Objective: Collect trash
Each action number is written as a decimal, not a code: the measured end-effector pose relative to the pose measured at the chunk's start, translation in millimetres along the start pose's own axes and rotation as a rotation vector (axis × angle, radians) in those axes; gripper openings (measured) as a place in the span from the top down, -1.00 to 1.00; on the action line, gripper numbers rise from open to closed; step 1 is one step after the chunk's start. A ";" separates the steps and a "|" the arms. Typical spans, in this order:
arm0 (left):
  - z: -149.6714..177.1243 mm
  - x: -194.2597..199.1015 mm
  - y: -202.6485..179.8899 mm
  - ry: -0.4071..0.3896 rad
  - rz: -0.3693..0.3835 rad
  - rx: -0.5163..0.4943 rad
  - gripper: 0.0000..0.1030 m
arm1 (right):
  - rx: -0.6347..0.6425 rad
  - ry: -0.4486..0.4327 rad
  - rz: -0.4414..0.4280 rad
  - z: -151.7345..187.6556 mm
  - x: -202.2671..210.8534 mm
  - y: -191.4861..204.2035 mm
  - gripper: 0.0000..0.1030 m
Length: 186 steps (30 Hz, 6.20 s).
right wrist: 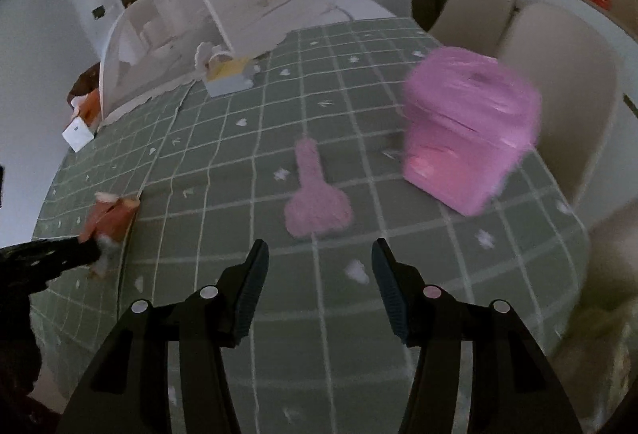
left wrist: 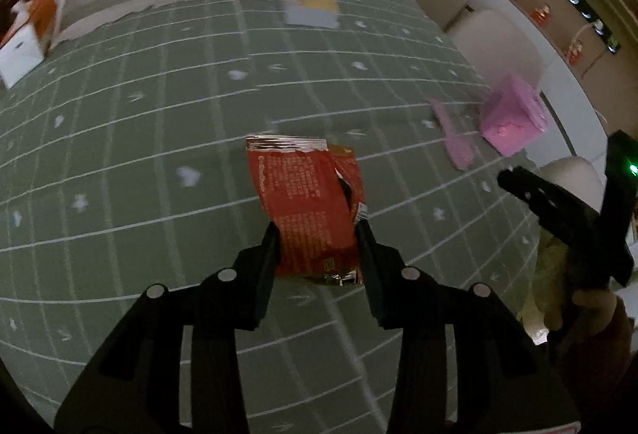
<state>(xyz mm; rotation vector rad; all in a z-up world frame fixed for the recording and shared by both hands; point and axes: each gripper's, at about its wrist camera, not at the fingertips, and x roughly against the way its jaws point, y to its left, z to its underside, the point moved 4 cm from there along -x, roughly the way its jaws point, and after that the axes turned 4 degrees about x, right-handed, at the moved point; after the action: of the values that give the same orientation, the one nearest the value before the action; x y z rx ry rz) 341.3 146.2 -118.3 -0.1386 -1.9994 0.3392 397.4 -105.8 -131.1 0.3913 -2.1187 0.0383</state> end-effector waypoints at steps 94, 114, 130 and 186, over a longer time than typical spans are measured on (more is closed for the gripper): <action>-30.7 -5.5 67.6 0.023 0.102 0.031 0.29 | 0.098 0.052 0.091 -5.6 -54.8 44.9 0.10; -53.3 78.6 -181.5 -0.242 0.394 -0.332 0.29 | -0.008 -0.319 0.356 23.6 225.7 -31.3 0.10; 77.8 -0.4 -396.2 0.080 0.558 -0.634 0.29 | -0.303 -0.364 0.548 149.7 352.1 -186.8 0.10; 186.1 171.9 -169.7 -0.456 0.096 -0.402 -0.36 | -0.254 -0.336 0.323 254.1 303.9 17.7 -0.08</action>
<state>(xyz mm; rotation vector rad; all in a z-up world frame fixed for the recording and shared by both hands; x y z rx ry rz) 107.8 -6.0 5.4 -0.4443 -2.5019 0.0208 33.1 -214.1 -18.1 -0.1064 -2.4619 -0.1166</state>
